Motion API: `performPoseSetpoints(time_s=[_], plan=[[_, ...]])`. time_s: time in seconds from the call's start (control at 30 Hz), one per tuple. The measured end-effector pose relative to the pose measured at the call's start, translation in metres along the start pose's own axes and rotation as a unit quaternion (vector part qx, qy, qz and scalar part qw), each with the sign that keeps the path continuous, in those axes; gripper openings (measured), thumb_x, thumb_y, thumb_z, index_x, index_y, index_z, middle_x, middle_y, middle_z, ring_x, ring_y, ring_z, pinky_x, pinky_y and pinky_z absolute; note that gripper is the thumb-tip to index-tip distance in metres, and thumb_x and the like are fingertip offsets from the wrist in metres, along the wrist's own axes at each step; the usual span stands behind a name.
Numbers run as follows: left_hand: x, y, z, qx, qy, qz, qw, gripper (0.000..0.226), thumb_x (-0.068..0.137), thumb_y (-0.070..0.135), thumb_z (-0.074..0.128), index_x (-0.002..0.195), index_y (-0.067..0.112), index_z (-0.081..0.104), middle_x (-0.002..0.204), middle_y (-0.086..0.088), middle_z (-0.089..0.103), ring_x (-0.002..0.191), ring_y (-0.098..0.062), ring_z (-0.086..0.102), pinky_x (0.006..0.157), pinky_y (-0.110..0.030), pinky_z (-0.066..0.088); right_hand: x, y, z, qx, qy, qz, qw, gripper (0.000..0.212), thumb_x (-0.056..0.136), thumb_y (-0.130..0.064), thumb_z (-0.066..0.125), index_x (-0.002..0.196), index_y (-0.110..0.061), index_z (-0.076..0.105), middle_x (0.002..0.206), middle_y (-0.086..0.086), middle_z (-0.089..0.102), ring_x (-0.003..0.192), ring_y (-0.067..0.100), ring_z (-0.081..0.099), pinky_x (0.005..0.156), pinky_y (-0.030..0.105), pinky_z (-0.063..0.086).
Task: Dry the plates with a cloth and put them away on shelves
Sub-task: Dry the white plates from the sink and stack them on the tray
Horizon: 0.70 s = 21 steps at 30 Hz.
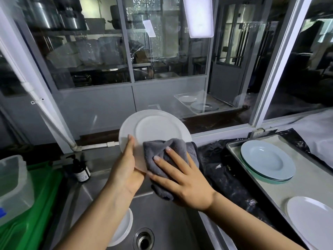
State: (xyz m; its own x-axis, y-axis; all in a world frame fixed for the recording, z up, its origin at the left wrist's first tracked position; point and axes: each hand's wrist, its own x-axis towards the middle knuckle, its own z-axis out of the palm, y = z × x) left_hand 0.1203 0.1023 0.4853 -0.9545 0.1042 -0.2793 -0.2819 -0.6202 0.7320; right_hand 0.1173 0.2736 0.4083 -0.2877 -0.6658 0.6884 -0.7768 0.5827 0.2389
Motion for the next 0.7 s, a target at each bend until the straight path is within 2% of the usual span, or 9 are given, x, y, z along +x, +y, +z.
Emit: performPoseSetpoints(time_s=[0.07,0.13,0.27,0.37,0.47,0.57,0.63,0.67,0.7], plan=[[0.002,0.002,-0.002,-0.006,0.011,0.039,0.999,0.060,0.098,0.055,0.035,0.123,0.007,0.060,0.111,-0.015,0.072,0.095,-0.023,0.071,0.065,-0.032,0.060,-0.011,0.018,0.002,-0.013,0.015,0.015,1.000,0.049,0.099,-0.029,0.052,0.146,-0.020,0.040,0.154,0.012,0.032,0.143,0.043,0.026,0.106,0.060,0.033],[0.002,0.002,-0.004,0.013,0.015,0.081,0.997,0.047,0.101,0.047,0.033,0.112,0.013,0.062,0.097,-0.006,0.076,0.084,-0.015,0.073,0.061,-0.027,0.059,-0.018,0.037,0.002,-0.012,0.020,0.061,0.998,0.060,0.095,-0.021,0.060,0.149,-0.018,0.035,0.155,0.017,0.031,0.143,0.045,0.025,0.107,0.061,0.033],[0.003,-0.002,-0.013,0.061,0.037,0.094,0.993,0.034,0.100,0.046,0.040,0.105,0.023,0.064,0.094,0.005,0.076,0.081,-0.007,0.071,0.073,-0.031,0.051,-0.025,0.060,-0.005,0.005,0.009,0.123,0.992,0.071,0.083,-0.006,0.065,0.147,-0.007,0.036,0.153,0.023,0.031,0.145,0.046,0.020,0.114,0.061,0.026],[0.007,-0.008,-0.018,0.063,0.050,0.089,0.993,0.034,0.099,0.046,0.042,0.105,0.022,0.064,0.088,0.005,0.077,0.077,-0.006,0.072,0.071,-0.031,0.049,-0.023,0.055,-0.006,0.027,-0.014,0.133,0.991,0.082,0.079,-0.009,0.075,0.149,-0.008,0.032,0.156,0.020,0.028,0.146,0.043,0.018,0.115,0.059,0.025],[0.010,-0.012,-0.019,0.053,0.067,0.088,0.992,0.043,0.097,0.051,0.044,0.117,0.018,0.063,0.104,-0.001,0.075,0.095,-0.014,0.070,0.076,-0.034,0.051,-0.023,0.046,-0.002,0.028,-0.034,0.150,0.988,0.084,0.082,-0.016,0.076,0.150,-0.009,0.029,0.157,0.019,0.026,0.147,0.042,0.015,0.116,0.058,0.023],[0.015,-0.011,-0.019,0.044,0.093,0.084,0.991,0.060,0.085,0.060,0.057,0.124,0.014,0.060,0.115,-0.007,0.071,0.104,-0.021,0.069,0.081,-0.036,0.052,-0.022,0.031,0.005,0.040,-0.043,0.130,0.990,0.061,0.097,-0.018,0.053,0.151,-0.009,0.027,0.157,0.021,0.025,0.147,0.043,0.014,0.112,0.062,0.027],[0.016,-0.010,-0.015,0.039,0.093,0.064,0.993,0.089,0.064,0.068,0.073,0.130,0.011,0.057,0.121,-0.012,0.068,0.108,-0.027,0.067,0.086,-0.038,0.051,-0.014,0.018,0.007,0.069,-0.068,0.098,0.990,0.069,0.090,-0.024,0.057,0.151,-0.009,0.028,0.158,0.020,0.023,0.147,0.043,0.011,0.110,0.065,0.027],[0.016,-0.010,-0.014,0.040,0.090,0.058,0.993,0.098,0.057,0.071,0.076,0.130,0.008,0.057,0.120,-0.014,0.068,0.108,-0.028,0.067,0.086,-0.037,0.052,-0.008,0.012,0.007,0.088,-0.075,0.073,0.991,0.073,0.088,-0.030,0.060,0.151,-0.009,0.030,0.159,0.019,0.022,0.148,0.042,0.010,0.111,0.064,0.025],[0.018,-0.012,-0.015,0.056,0.096,0.055,0.992,0.096,0.057,0.073,0.073,0.126,0.007,0.060,0.116,-0.015,0.070,0.105,-0.028,0.069,0.084,-0.036,0.054,0.000,0.008,0.005,0.112,-0.077,0.052,0.989,0.073,0.089,-0.036,0.060,0.150,-0.008,0.032,0.159,0.018,0.022,0.148,0.041,0.010,0.113,0.063,0.022]])
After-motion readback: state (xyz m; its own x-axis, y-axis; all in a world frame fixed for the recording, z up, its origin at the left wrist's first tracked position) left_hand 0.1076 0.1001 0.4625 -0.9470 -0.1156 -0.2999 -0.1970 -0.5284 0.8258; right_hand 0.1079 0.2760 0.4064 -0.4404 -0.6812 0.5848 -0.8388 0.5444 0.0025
